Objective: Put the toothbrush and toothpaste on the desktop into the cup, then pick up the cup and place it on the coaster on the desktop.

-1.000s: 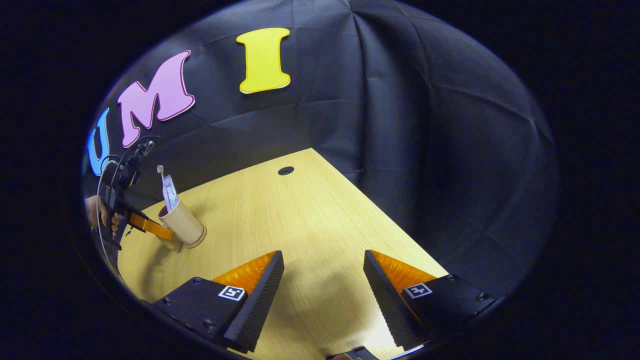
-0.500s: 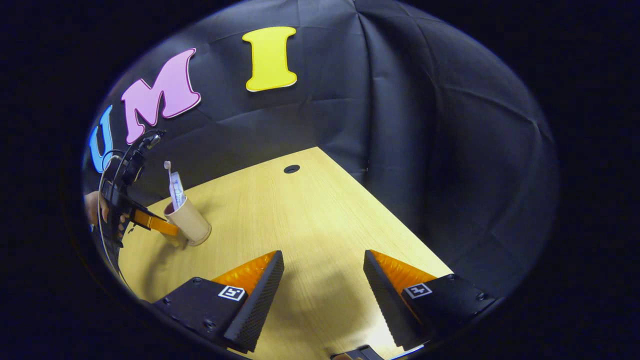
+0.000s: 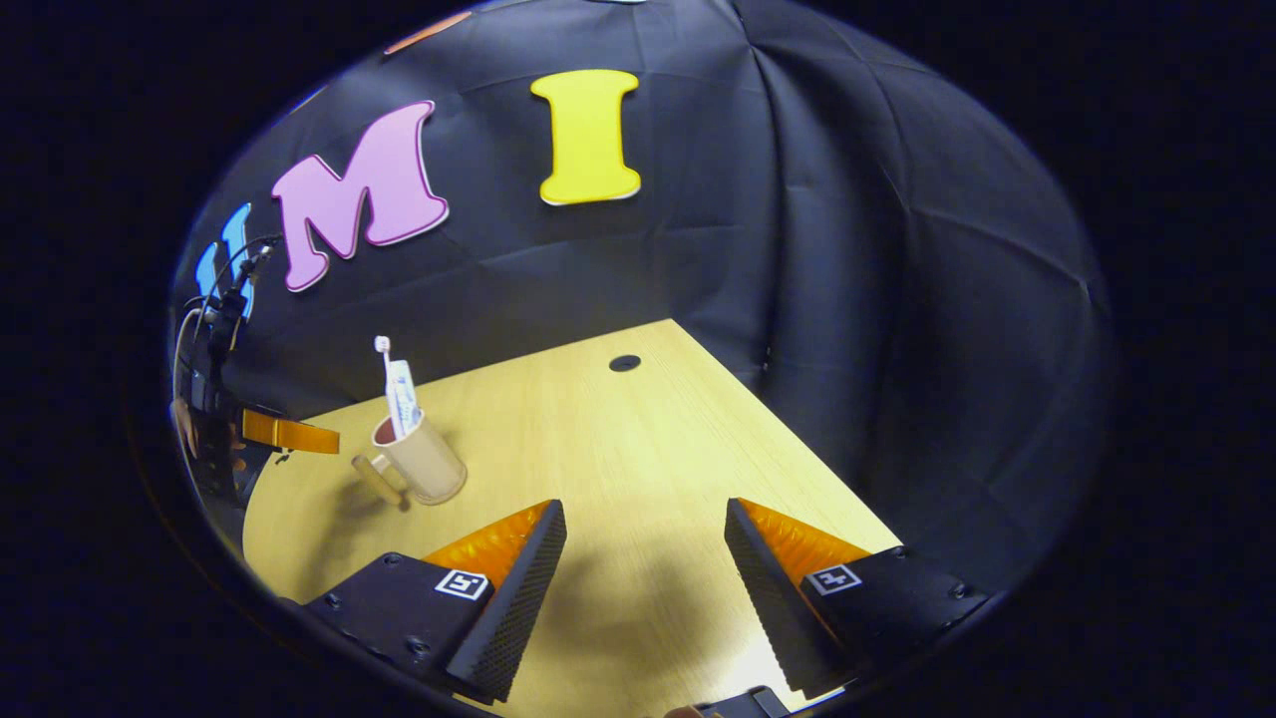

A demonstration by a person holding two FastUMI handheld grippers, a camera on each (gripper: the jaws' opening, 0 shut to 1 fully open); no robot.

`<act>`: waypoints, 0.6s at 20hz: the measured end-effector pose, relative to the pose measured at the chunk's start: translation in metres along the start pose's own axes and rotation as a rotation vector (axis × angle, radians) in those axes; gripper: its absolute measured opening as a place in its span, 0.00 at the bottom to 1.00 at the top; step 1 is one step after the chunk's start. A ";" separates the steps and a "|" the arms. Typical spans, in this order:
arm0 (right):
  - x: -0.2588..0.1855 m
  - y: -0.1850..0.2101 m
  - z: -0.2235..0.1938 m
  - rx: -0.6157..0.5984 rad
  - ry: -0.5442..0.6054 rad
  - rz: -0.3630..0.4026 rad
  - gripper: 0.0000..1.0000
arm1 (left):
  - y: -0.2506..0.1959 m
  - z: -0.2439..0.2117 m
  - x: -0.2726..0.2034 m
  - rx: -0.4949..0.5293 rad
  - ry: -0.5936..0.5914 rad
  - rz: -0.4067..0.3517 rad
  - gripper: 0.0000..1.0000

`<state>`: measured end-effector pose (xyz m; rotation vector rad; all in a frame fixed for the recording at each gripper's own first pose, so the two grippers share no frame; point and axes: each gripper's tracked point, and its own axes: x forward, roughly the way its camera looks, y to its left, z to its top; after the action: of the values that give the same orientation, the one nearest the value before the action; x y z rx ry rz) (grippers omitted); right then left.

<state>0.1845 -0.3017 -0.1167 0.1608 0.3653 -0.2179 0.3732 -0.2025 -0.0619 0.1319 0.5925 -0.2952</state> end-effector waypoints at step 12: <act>-0.126 0.117 0.051 -0.153 -0.172 0.138 0.98 | 0.070 -0.044 -0.250 -0.148 -0.515 0.230 0.98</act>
<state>0.1145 -0.1758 -0.0097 0.0155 0.1982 -0.0657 0.1741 -0.0677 0.0466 -0.0216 0.0845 -0.0536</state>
